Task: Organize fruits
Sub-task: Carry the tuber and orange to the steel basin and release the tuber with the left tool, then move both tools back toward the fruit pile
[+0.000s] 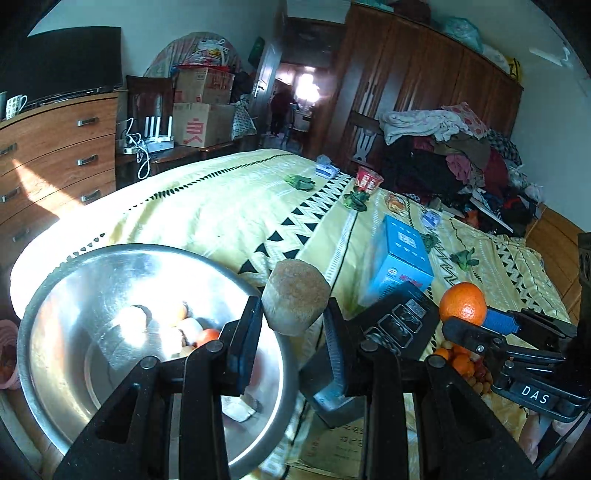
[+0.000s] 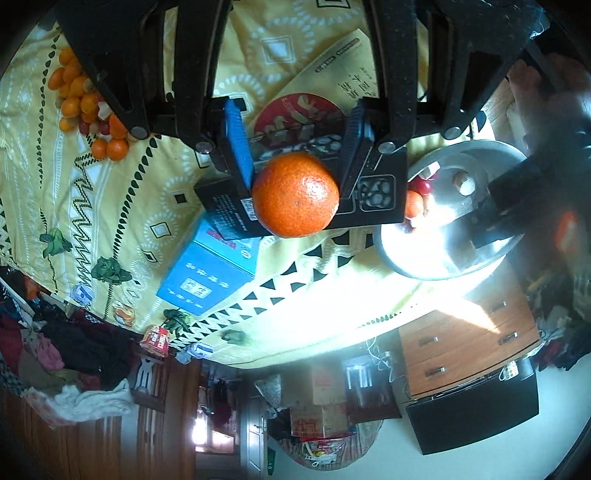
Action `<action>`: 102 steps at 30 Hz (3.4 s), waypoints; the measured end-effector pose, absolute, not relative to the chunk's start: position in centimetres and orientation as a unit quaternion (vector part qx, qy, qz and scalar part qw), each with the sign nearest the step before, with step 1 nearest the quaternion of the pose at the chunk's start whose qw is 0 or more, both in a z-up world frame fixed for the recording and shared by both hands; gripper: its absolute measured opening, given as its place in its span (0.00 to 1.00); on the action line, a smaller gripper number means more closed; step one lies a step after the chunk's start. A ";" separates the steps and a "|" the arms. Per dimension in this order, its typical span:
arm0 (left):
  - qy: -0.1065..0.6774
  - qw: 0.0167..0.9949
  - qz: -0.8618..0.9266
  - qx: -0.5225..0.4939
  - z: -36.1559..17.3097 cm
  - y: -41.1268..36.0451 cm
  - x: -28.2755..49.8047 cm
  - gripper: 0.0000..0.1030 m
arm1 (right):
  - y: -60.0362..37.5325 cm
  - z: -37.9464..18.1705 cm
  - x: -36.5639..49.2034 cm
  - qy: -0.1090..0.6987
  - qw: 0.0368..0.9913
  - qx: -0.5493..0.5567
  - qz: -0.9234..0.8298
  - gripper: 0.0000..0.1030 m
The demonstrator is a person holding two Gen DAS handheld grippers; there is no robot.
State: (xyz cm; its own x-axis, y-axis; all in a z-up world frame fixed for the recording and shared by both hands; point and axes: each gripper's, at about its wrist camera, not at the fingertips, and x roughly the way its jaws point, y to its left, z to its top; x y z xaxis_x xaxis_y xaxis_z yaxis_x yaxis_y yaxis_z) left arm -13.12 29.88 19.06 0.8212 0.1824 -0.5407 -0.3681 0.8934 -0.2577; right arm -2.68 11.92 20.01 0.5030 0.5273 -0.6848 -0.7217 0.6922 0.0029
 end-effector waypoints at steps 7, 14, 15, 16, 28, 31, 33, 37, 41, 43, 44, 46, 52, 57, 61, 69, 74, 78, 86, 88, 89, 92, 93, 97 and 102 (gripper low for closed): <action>0.269 0.919 0.201 -0.206 17.7 35.2 -14.7 0.33 | 16.5 21.3 -3.3 0.339 0.844 -0.134 0.394 0.44; 0.308 0.897 0.228 -0.219 15.0 37.5 -14.9 0.33 | 24.4 20.6 -5.8 0.354 0.802 -0.162 0.454 0.44; 0.314 0.894 0.231 -0.220 14.6 37.7 -14.9 0.33 | 25.4 19.9 -6.0 0.362 0.795 -0.171 0.456 0.44; 0.321 0.891 0.232 -0.222 14.1 38.0 -14.9 0.33 | 26.0 19.0 -6.0 0.372 0.788 -0.177 0.457 0.44; 0.336 0.879 0.244 -0.233 13.0 39.3 -14.9 0.34 | 27.8 15.8 -5.5 0.407 0.769 -0.204 0.449 0.45; 0.336 0.877 0.248 -0.236 13.0 39.7 -14.9 0.34 | 27.8 15.8 -5.4 0.407 0.771 -0.203 0.447 0.45; 0.336 0.875 0.254 -0.240 13.0 39.9 -15.0 0.40 | 27.8 15.9 -5.4 0.405 0.772 -0.202 0.447 0.46; 0.322 0.878 0.262 -0.240 13.7 39.9 -15.4 0.49 | 27.4 17.1 -5.6 0.385 0.783 -0.195 0.447 0.66; 0.289 0.885 0.274 -0.241 15.4 39.6 -15.9 0.49 | 25.4 19.3 -5.3 0.350 0.808 -0.164 0.445 0.75; 0.268 0.894 0.275 -0.232 16.8 38.9 -15.8 0.51 | 23.1 20.9 -5.1 0.314 0.834 -0.141 0.431 0.75; 0.260 0.898 0.270 -0.229 17.5 38.4 -15.7 0.54 | 21.6 21.7 -4.9 0.293 0.851 -0.130 0.417 0.79; 0.243 0.912 0.242 -0.225 18.9 37.0 -14.5 0.56 | 18.2 22.7 -3.9 0.245 0.888 -0.103 0.374 0.92; 0.221 0.945 0.157 -0.182 21.6 30.6 -7.9 0.57 | 9.0 22.0 0.9 0.166 0.967 0.007 0.193 1.00; 0.242 0.947 0.141 -0.156 21.2 28.3 -2.8 0.57 | 7.4 20.6 3.1 0.163 0.976 0.053 0.136 1.00; 0.296 0.933 0.148 -0.142 19.1 28.1 0.1 0.57 | 6.5 19.2 3.9 0.173 0.974 0.097 0.111 1.00; 0.310 0.934 0.165 -0.065 18.5 26.2 1.5 0.57 | 7.2 17.8 3.7 0.186 0.968 0.126 0.107 1.00; 0.340 0.929 0.132 -0.069 17.0 25.8 2.6 0.57 | 7.0 17.8 3.7 0.188 0.967 0.131 0.108 1.00; 0.343 0.932 0.104 -0.053 16.6 24.1 2.4 0.57 | 6.8 17.4 4.0 0.197 0.965 0.137 0.101 1.00; 0.351 0.932 0.082 -0.023 15.8 20.4 1.2 0.57 | 6.7 16.8 3.8 0.215 0.959 0.152 0.105 1.00; 0.351 0.931 0.089 -0.038 16.0 21.0 0.8 0.57 | 6.9 16.7 3.2 0.223 0.956 0.153 0.111 1.00; 0.351 0.930 0.095 -0.054 16.1 21.7 0.5 0.57 | 7.0 16.7 2.8 0.228 0.955 0.153 0.111 1.00; 0.339 0.931 0.112 -0.078 16.9 23.0 -0.5 0.57 | 7.4 16.6 1.9 0.239 0.951 0.156 0.120 1.00; 0.335 0.932 0.115 -0.078 17.1 23.3 -0.7 0.57 | 7.5 16.6 1.5 0.246 0.948 0.160 0.124 1.00; 0.353 0.921 0.138 -0.091 16.2 24.8 -0.8 0.57 | 7.9 16.9 0.1 0.241 0.948 0.151 0.143 1.00; 0.284 0.941 0.160 -0.090 19.7 24.2 -3.5 0.57 | 4.6 18.4 -0.2 0.206 0.957 0.143 0.146 1.00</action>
State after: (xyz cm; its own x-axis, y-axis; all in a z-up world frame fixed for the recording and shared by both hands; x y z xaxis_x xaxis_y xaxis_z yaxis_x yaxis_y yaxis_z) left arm -3.53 24.20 19.67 0.7873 0.2504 -0.5635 -0.3527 0.9324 -0.0785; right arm -0.18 4.56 18.41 0.8727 0.3388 -0.3516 -0.2212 0.9163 0.3339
